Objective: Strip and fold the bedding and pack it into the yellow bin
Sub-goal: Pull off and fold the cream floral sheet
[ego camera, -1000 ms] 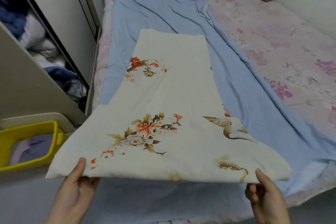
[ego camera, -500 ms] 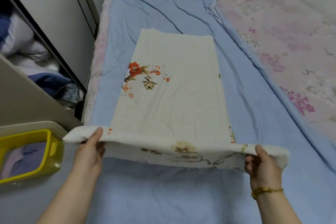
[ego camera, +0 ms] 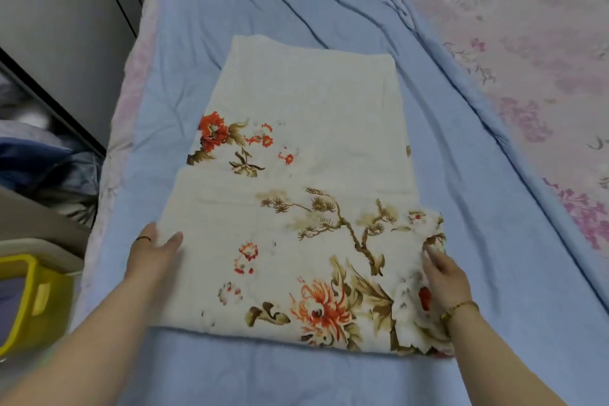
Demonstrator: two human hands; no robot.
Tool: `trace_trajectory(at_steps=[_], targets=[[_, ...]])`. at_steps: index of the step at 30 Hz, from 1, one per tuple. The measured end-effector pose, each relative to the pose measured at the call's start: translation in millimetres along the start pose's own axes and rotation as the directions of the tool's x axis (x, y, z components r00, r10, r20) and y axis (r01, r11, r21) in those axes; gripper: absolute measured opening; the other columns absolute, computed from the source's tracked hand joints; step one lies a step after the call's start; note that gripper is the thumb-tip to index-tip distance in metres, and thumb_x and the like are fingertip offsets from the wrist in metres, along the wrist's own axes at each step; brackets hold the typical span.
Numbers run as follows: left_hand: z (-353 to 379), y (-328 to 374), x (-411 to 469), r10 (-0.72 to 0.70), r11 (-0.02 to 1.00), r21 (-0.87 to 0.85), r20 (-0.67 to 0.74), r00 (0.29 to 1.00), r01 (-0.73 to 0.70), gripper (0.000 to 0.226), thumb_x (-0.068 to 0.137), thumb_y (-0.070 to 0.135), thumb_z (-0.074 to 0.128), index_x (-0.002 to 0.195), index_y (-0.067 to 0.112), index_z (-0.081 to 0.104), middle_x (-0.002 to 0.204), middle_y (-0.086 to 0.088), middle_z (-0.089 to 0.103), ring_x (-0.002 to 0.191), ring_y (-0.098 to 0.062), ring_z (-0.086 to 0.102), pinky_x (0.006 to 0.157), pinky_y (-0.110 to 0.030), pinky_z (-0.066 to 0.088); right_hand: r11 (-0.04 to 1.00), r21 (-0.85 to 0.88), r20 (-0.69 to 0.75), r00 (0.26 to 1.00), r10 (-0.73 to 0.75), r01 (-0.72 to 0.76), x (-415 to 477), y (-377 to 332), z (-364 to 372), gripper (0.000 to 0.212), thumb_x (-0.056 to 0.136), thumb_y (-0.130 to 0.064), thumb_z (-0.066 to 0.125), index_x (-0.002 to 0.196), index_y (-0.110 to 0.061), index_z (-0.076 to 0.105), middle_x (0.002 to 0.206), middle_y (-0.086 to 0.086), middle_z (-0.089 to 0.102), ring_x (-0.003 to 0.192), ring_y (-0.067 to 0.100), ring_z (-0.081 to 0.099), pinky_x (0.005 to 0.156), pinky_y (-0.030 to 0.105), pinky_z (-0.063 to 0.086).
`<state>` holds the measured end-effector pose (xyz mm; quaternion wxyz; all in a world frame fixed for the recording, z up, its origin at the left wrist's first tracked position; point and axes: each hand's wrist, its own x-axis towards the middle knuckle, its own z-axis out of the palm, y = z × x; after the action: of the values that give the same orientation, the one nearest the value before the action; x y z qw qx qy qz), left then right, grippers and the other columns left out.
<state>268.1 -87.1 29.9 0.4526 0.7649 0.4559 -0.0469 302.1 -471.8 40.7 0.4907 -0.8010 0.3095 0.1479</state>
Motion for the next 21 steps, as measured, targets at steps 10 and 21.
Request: trace_trajectory(at_steps=[10,21], targets=[[-2,-58,-19,-0.122,0.961,0.241,-0.073,0.99,0.136,0.078,0.074,0.054,0.06,0.135,0.01,0.039,0.131,-0.022,0.049,0.118,-0.043,0.044,0.101,-0.05,0.034,0.982,0.042,-0.23,0.954,0.19,-0.185,-32,70,6,0.048,0.085,-0.021,0.064,0.125,0.001,0.05,0.126,0.021,0.054,0.116,0.039,0.05,0.096,0.043,0.039],[-9,-59,-40,-0.145,0.989,0.003,-0.054,0.988,0.146,0.048,0.093,0.024,0.051,0.122,-0.014,0.049,0.125,-0.033,0.05,0.113,-0.046,0.047,0.093,-0.044,0.036,0.999,-0.035,-0.299,0.954,-0.034,0.025,-7,56,-10,0.024,0.093,-0.012,0.046,0.073,0.001,0.051,0.081,0.018,0.055,0.078,0.034,0.049,0.065,0.03,0.036]])
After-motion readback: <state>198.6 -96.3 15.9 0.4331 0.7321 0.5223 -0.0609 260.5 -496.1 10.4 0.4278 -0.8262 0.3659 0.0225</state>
